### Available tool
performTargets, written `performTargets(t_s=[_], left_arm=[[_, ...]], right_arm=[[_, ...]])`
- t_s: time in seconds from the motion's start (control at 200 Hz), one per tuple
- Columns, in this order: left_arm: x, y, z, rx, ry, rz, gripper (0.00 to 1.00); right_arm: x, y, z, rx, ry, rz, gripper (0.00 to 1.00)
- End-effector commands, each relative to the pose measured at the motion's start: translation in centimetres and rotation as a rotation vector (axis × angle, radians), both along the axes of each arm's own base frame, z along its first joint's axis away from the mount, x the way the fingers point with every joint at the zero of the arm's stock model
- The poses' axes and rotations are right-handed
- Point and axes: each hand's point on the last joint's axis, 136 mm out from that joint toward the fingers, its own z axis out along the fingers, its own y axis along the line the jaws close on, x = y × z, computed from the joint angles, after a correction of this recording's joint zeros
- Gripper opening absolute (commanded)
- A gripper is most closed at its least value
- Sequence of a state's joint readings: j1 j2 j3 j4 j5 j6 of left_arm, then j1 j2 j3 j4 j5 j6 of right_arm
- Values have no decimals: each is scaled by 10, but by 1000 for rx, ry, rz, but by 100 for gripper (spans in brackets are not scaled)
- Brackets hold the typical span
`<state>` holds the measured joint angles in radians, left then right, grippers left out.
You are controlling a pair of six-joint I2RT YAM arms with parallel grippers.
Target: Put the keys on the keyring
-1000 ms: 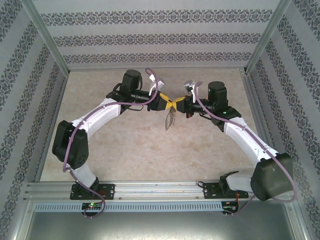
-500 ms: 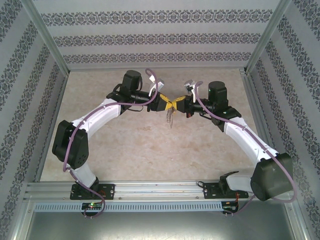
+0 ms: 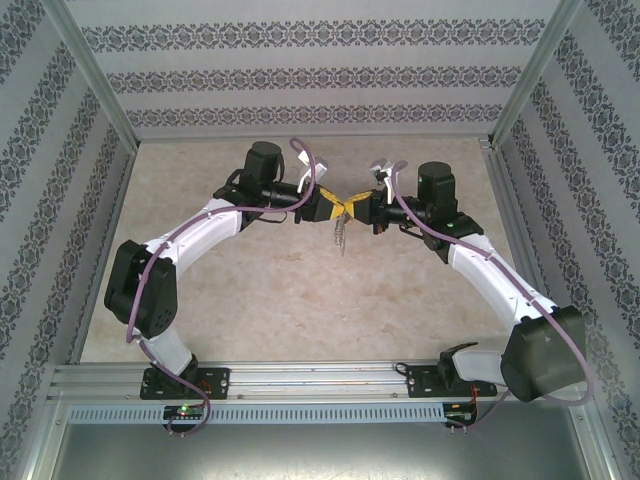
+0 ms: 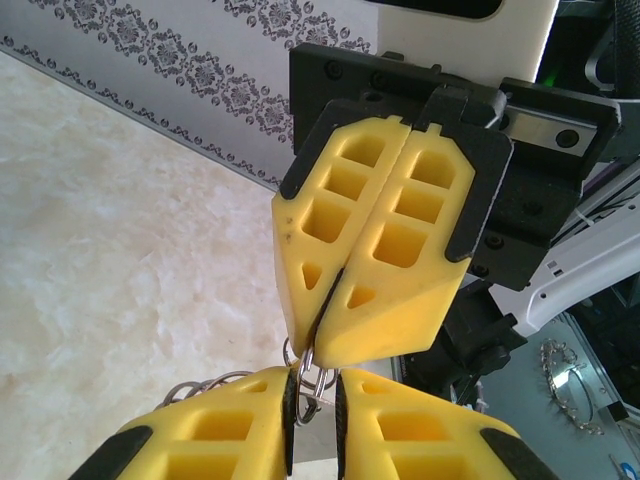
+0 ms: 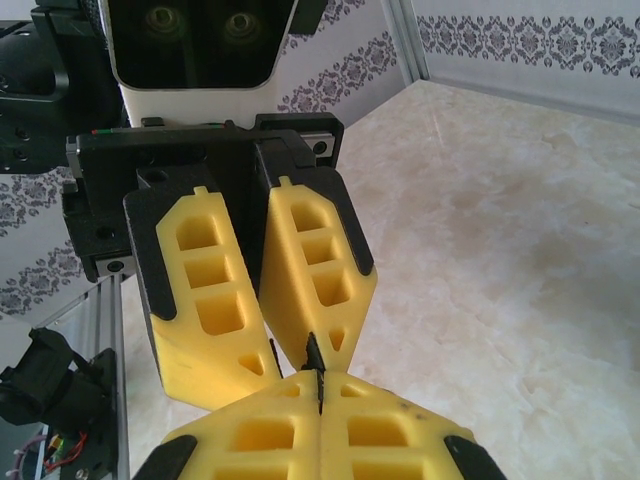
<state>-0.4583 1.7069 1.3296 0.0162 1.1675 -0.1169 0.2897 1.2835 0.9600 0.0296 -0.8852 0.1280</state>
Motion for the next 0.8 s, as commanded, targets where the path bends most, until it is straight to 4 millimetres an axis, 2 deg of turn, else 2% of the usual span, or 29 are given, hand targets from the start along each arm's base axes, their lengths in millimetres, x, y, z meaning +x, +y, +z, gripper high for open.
performTargets(t_s=[0.0, 0.23, 0.32, 0.355, 0.41, 0.485, 0.545, 0.679, 0.794], left_arm=[[-10, -10, 9, -36, -26, -55, 20], [-10, -14, 7, -40, -28, -53, 16], [-8, -16, 8, -52, -33, -41, 8], [-6, -16, 7, -53, -38, -29, 0], [-1, -16, 6, -58, -52, 1, 0], [2, -15, 7, -74, -78, 38, 0], [4, -14, 8, -81, -92, 53, 0], [4, -13, 12, -92, -106, 69, 0], [5, -12, 17, -110, -119, 83, 0]], right_arm=[[2, 0, 14, 28, -52, 12, 0], [1, 0, 11, 28, -44, 16, 0], [0, 0, 11, 26, -47, 17, 0], [1, -1, 11, 25, -48, 11, 0], [2, -3, 13, 21, -54, -3, 0], [4, -11, 17, 24, -64, -46, 23], [7, -21, 22, 31, -74, -93, 33], [13, -42, 27, 41, -84, -221, 41], [14, -55, 18, 41, -84, -315, 44]])
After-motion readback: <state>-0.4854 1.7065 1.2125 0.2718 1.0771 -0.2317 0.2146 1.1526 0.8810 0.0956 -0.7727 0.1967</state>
